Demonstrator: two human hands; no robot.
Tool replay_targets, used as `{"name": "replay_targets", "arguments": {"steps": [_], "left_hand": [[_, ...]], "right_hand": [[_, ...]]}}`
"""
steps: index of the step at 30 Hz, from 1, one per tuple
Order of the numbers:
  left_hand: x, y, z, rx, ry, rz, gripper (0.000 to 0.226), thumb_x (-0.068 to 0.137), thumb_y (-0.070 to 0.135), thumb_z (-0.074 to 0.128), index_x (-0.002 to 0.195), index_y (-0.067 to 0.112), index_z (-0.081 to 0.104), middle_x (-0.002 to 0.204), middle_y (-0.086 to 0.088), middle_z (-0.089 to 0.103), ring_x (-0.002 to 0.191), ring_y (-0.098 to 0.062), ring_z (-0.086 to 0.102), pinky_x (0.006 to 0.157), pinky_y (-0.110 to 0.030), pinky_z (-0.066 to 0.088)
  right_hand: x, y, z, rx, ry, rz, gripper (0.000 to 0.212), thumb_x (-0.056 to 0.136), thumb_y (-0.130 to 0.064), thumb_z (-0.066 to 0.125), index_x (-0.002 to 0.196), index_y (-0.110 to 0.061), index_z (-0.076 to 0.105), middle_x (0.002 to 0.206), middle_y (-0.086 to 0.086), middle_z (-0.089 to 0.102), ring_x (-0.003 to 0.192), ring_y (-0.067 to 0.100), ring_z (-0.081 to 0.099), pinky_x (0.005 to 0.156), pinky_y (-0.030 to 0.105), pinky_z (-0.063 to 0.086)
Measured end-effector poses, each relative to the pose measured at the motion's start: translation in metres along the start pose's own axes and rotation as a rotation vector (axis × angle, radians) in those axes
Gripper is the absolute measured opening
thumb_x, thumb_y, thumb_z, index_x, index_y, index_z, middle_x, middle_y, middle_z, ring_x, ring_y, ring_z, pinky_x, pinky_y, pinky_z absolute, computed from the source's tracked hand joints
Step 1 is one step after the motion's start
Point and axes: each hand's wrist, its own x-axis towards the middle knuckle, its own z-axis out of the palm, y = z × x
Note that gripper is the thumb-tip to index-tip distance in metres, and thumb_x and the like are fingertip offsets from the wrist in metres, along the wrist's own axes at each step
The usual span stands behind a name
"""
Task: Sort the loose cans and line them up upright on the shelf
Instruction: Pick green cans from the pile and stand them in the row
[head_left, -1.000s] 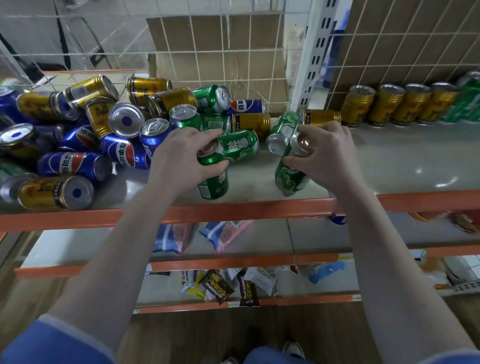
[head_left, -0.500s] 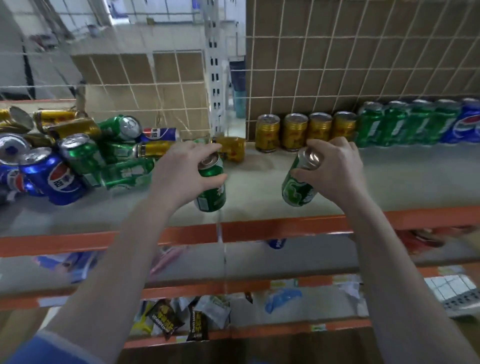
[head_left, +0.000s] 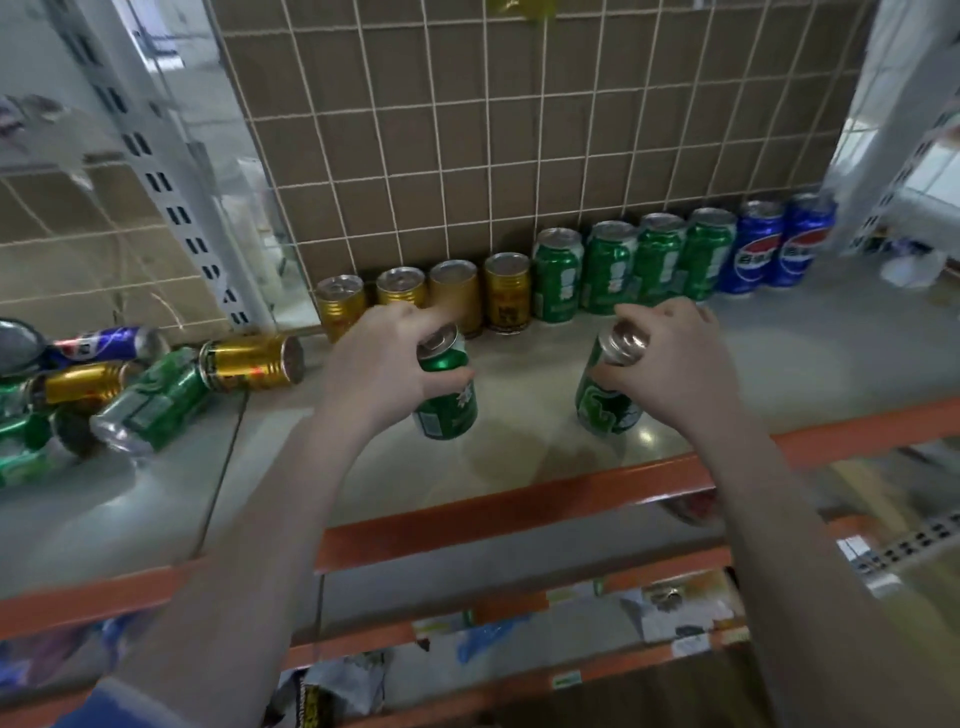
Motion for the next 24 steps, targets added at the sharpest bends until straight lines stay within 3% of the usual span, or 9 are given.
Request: {"name": "replay_targets", "arguments": {"steps": [7,11,19,24], "left_hand": [[0.046,0.022,0.034,0.009,-0.002,0.048,0.062,0.076,0.053,0.068,0.133,0.037,0.049,0.118,0.002,0.058,0.111,-0.019,0.049,0.074,-0.027,0.038],[0.066,0.038,0.051,0.026,-0.028,0.048,0.063,0.077,0.053,0.067,0.134,0.036,0.048,0.122,0.000,0.058,0.112,-0.019,0.049,0.082,-0.031,0.044],[0.082,0.074,0.071,0.017,-0.009,-0.100,0.066,0.074,0.050,0.066,0.135,0.033,0.048,0.122,-0.001,0.057,0.111,-0.022,0.050,0.083,-0.036,0.048],[0.075,0.078,0.082,-0.065,0.058,-0.188,0.069,0.072,0.042,0.070,0.136,0.028,0.049,0.124,-0.006,0.056,0.114,-0.028,0.049,0.095,-0.045,0.044]], "right_hand": [[0.036,0.038,-0.002,-0.010,0.030,0.040,0.071,0.069,-0.043,0.074,0.133,-0.022,0.052,0.118,0.011,0.049,0.115,0.031,0.042,0.092,0.036,0.036],[0.060,0.061,-0.004,-0.014,-0.026,0.036,0.070,0.070,-0.043,0.073,0.134,-0.022,0.050,0.120,0.012,0.049,0.117,0.032,0.040,0.090,0.036,0.037],[0.106,0.099,-0.009,0.028,-0.140,-0.123,0.074,0.072,-0.047,0.071,0.138,-0.026,0.045,0.129,0.007,0.045,0.123,0.028,0.035,0.094,0.036,0.034],[0.104,0.114,0.007,0.173,-0.096,-0.233,0.085,0.070,-0.044,0.076,0.143,-0.027,0.036,0.132,0.005,0.042,0.122,0.026,0.036,0.099,0.034,0.032]]}}
